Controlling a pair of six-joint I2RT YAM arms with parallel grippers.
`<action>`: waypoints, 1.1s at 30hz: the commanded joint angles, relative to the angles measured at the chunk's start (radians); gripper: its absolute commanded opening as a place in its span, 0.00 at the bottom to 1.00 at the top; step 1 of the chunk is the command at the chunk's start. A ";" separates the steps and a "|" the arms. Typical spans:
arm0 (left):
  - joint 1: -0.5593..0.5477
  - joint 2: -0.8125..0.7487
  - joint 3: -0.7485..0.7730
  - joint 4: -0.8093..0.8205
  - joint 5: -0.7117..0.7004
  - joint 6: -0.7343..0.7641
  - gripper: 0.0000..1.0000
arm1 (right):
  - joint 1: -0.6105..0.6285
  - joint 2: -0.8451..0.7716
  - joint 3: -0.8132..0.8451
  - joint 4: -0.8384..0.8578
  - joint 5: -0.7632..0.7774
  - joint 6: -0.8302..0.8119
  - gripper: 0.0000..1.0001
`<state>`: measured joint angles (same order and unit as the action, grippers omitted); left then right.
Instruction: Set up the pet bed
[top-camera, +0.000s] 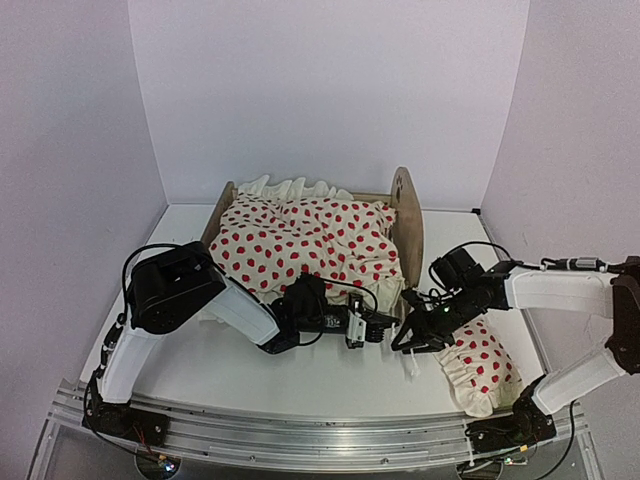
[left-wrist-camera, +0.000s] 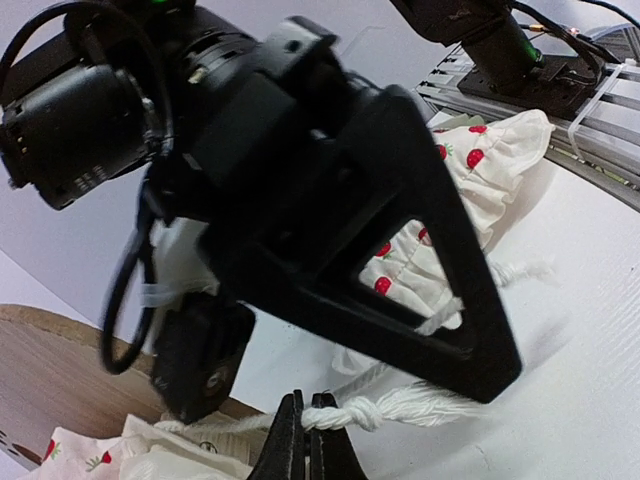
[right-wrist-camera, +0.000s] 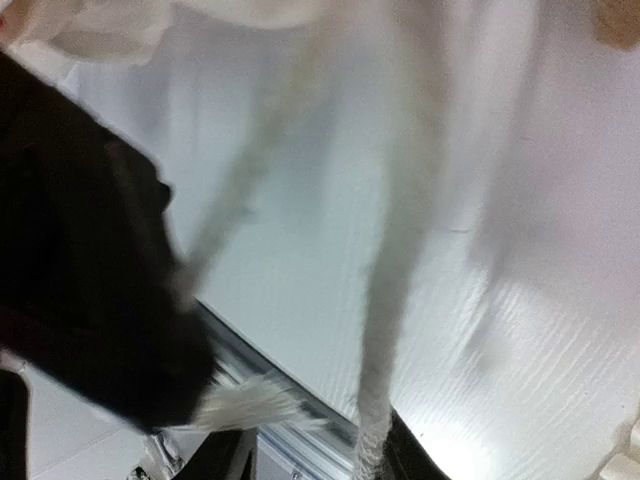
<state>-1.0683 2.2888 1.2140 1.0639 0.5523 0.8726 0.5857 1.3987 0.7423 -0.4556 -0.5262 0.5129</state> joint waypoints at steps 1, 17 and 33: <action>0.018 0.016 0.023 -0.023 -0.041 -0.035 0.00 | -0.006 -0.001 -0.080 -0.026 0.192 0.068 0.43; 0.026 0.018 0.049 -0.071 -0.080 -0.142 0.00 | 0.018 -0.241 -0.259 0.182 0.559 0.039 0.47; 0.031 0.020 0.097 -0.141 -0.120 -0.187 0.00 | 0.092 -0.095 -0.301 0.546 0.631 -0.103 0.47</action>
<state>-1.0439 2.2971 1.2818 0.9325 0.4523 0.7050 0.6646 1.3279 0.3995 0.0530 0.1169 0.4743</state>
